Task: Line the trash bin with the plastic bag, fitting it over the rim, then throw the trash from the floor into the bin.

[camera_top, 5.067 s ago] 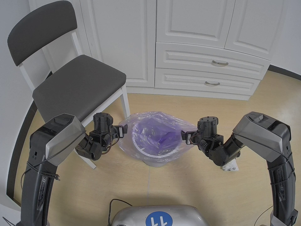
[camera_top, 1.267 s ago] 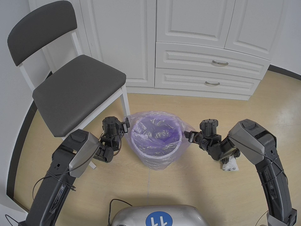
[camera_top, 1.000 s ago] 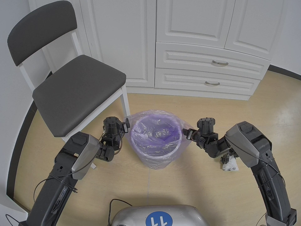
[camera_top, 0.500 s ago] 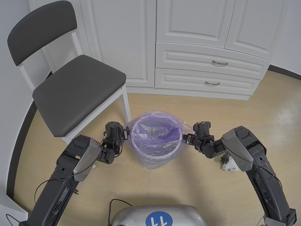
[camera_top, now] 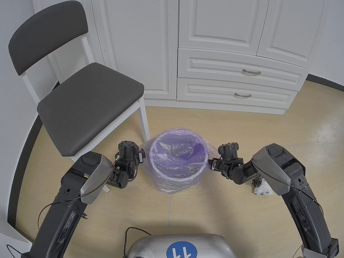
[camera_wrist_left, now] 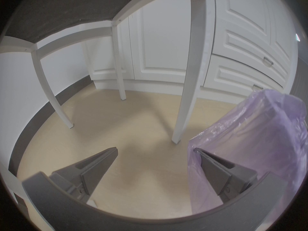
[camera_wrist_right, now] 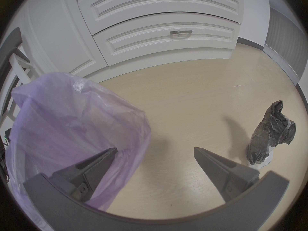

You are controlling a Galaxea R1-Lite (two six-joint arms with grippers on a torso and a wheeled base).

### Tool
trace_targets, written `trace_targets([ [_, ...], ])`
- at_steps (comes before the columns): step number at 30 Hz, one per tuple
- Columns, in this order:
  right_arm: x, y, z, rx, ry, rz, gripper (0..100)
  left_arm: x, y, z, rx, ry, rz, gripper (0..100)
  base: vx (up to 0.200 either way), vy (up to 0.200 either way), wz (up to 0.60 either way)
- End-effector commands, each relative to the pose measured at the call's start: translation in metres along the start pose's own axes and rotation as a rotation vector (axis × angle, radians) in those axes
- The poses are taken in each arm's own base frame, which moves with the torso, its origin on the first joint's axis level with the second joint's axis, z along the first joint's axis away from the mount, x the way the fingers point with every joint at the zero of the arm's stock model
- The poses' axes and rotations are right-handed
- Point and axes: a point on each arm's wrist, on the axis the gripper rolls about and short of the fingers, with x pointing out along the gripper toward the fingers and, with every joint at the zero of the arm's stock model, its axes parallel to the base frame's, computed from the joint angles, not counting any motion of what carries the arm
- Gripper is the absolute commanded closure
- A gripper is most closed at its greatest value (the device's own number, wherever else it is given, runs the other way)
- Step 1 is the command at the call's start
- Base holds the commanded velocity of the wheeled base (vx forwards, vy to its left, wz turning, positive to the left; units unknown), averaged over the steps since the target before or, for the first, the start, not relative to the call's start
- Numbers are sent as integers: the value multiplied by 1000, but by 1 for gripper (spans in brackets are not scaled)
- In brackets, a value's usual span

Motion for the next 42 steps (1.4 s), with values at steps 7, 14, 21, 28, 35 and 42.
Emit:
trace_targets([
  [7,-17,13,3,-16,18,30,0,-41,10,43,27,43,-94,0,0,0,0],
  [14,-17,16,2,-13,11,38,0,-40,10,44,23,35,-94,0,0,0,0],
  [21,-20,3,34,27,-68,26,0,-36,9,49,-1,-23,-104,0,0,0,0],
  [28,-27,2,50,44,-99,29,0,-30,2,27,10,-2,-118,0,0,0,0],
  [35,-37,7,67,69,-136,44,0,-20,2,13,37,82,-97,0,0,0,0],
  [42,-52,10,85,98,-163,58,0,-8,0,1,67,175,-69,0,0,0,0],
])
